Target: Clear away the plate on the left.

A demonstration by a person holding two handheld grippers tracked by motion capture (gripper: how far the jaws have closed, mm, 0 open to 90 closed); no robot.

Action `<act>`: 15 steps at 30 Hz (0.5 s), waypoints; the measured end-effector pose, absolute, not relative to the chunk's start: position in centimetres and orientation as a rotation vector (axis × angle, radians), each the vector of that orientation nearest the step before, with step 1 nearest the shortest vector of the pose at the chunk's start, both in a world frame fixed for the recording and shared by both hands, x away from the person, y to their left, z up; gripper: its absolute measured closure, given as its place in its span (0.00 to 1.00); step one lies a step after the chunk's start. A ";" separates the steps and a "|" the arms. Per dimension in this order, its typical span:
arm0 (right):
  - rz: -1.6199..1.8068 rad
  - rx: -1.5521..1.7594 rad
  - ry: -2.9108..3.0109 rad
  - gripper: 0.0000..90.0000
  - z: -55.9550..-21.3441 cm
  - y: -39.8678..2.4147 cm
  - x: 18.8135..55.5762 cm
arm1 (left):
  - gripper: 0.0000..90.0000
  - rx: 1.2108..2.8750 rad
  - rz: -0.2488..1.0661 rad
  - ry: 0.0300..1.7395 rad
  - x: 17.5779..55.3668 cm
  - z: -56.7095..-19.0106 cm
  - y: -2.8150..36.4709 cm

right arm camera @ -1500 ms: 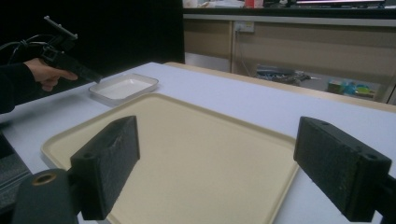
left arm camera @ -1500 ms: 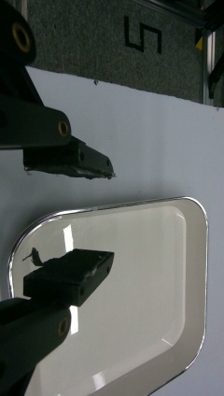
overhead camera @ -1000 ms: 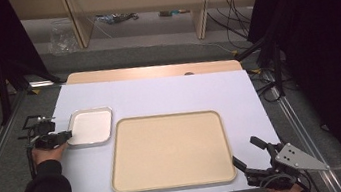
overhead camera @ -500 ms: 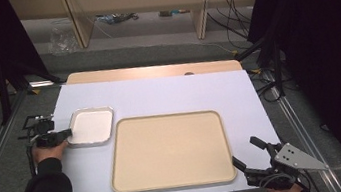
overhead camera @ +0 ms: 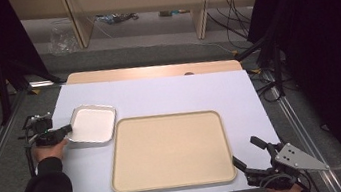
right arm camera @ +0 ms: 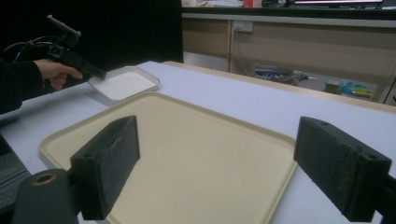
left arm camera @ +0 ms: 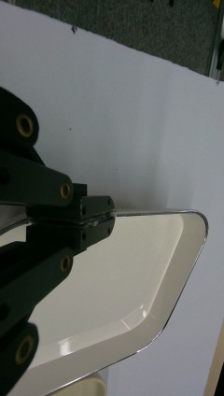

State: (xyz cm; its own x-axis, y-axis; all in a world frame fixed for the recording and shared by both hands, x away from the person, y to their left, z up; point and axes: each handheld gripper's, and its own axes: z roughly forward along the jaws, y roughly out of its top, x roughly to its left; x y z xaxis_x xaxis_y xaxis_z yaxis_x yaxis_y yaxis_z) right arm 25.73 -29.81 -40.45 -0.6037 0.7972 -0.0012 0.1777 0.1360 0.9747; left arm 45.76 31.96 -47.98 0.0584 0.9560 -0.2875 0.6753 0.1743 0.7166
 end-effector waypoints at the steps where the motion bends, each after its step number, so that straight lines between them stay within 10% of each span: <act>1: 1.538 0.957 1.883 0.17 -40.6 -29.6 25.7 | 0.98 1.565 0.462 1.690 45.7 -47.9 31.9; 15: 1.536 0.945 1.875 0.17 -40.5 -29.7 25.7 | 0.98 1.445 0.469 1.685 45.2 -47.1 32.0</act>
